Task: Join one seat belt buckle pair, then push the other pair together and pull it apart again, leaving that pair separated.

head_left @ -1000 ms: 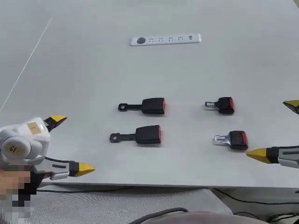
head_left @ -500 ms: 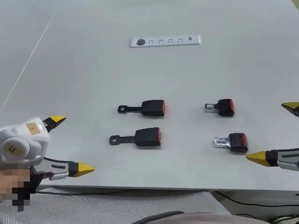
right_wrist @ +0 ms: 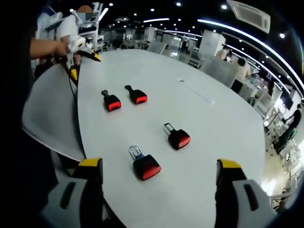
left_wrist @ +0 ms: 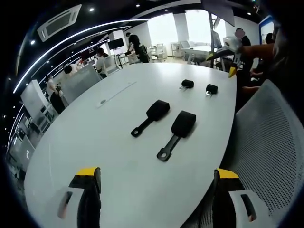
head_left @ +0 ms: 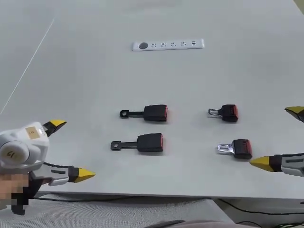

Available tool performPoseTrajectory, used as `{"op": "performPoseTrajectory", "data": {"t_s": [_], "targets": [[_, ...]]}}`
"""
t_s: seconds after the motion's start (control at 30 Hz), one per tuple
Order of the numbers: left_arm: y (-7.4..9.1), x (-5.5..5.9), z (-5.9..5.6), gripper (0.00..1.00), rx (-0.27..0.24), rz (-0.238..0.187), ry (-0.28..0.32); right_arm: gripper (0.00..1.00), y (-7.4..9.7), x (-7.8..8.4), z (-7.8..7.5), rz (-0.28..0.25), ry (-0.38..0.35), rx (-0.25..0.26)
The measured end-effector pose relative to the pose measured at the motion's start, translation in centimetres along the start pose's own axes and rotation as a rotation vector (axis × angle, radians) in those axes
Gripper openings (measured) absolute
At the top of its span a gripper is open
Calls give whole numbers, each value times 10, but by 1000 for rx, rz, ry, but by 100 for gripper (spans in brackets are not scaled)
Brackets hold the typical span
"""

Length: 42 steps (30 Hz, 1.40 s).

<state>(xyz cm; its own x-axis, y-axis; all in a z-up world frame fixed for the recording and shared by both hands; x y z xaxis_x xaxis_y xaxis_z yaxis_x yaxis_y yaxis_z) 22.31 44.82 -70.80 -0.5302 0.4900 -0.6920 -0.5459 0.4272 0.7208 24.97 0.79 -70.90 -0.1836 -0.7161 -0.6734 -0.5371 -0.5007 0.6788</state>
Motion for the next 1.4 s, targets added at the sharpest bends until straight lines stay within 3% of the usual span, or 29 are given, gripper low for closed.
{"op": "performPoseTrajectory", "data": {"t_s": [0.3,0.47,0.63,0.8,0.93,1.23,1.4], "targets": [[-2,-1,-1,100,3,-2,2,100,2,6,1,12,-9,2],[-2,-1,-1,100,3,-1,0,100,5,7,-4,16,-14,37],[-3,-3,-1,100,-8,3,-15,99,6,7,-1,19,-8,12],[-1,-9,2,99,-14,-23,-6,95,8,7,-2,28,-7,12],[-6,-4,-3,90,16,25,-12,88,9,7,-3,36,-12,8],[-25,-14,-12,89,49,48,-130,83,6,5,-5,75,96,-20],[-39,-20,-24,84,106,92,-215,79,1,3,1,93,158,-63]]}}
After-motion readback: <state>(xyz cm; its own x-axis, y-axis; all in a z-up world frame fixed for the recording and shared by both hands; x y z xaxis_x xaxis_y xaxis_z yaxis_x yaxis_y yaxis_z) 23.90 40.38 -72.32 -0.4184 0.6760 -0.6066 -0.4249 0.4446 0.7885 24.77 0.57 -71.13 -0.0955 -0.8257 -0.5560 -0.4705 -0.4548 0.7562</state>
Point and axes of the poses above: the centre of the closed fingertips' face, and the gripper's own axes: y roughly backward along the fingers, z roughly to its left, x roughly out of its underside, the point moved 2 cm from there along y, roughly backward along the fingers, and after that the axes turned 10 degrees about y, right-handed, at the moved point
